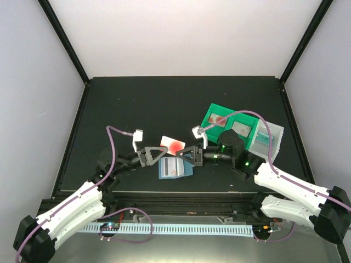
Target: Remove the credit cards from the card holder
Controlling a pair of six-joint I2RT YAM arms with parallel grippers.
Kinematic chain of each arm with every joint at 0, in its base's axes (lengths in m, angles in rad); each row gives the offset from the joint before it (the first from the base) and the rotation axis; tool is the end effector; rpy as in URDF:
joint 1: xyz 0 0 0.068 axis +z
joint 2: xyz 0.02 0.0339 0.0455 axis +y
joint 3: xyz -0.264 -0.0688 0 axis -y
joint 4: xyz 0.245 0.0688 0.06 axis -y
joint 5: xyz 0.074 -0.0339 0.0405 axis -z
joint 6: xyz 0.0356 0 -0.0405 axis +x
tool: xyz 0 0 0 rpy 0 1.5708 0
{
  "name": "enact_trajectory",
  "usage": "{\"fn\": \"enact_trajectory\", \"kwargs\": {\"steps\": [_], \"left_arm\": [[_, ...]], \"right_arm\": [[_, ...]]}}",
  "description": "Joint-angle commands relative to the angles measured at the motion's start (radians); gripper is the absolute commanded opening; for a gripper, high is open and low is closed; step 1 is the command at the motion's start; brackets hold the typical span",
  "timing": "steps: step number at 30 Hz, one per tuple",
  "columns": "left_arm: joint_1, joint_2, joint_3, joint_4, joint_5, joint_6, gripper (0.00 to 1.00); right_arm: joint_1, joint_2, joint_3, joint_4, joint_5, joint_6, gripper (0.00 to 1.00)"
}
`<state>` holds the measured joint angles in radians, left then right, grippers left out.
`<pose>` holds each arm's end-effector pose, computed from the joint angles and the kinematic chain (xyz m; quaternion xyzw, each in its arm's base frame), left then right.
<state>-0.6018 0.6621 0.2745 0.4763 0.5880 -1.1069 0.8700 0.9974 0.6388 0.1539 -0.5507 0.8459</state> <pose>0.1244 -0.1094 0.2479 0.0456 0.6790 -0.6610 0.3162 0.1337 0.1874 0.2843 -0.1806 0.7443 0.5974 0.2377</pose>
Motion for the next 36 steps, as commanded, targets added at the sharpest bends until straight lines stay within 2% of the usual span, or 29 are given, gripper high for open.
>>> {"fn": "enact_trajectory", "kwargs": {"steps": [1, 8, 11, 16, 21, 25, 30, 32, 36], "left_arm": [[0.001, 0.011, 0.064, 0.008, 0.105, 0.113, 0.58], [0.002, 0.042, 0.072, 0.004, 0.06, 0.111, 0.25], [0.002, 0.058, 0.043, 0.074, 0.07, 0.066, 0.03], [0.003, 0.066, 0.002, 0.143, 0.045, 0.003, 0.02], [0.003, 0.033, -0.024, 0.175, -0.032, -0.03, 0.02], [0.002, 0.001, -0.046, 0.189, -0.1, -0.041, 0.02], [0.002, -0.037, -0.072, 0.193, -0.165, -0.062, 0.01], [0.003, -0.044, -0.075, 0.187, -0.178, -0.062, 0.02], [0.002, -0.05, -0.081, 0.191, -0.182, -0.072, 0.02]], "right_arm": [[0.006, 0.018, 0.068, -0.13, -0.168, -0.159, 0.01], [0.006, 0.023, 0.124, -0.272, -0.172, -0.27, 0.04], [0.005, 0.022, 0.128, -0.292, -0.159, -0.277, 0.1], [0.005, 0.004, 0.104, -0.239, -0.091, -0.215, 0.27], [0.006, -0.011, 0.028, -0.037, -0.075, -0.053, 0.33], [0.005, 0.008, -0.036, 0.105, -0.063, 0.06, 0.32], [0.006, 0.036, -0.132, 0.338, -0.052, 0.197, 0.24], [0.005, 0.05, -0.137, 0.367, -0.041, 0.207, 0.2], [0.005, 0.077, -0.135, 0.418, -0.03, 0.235, 0.19]]}}
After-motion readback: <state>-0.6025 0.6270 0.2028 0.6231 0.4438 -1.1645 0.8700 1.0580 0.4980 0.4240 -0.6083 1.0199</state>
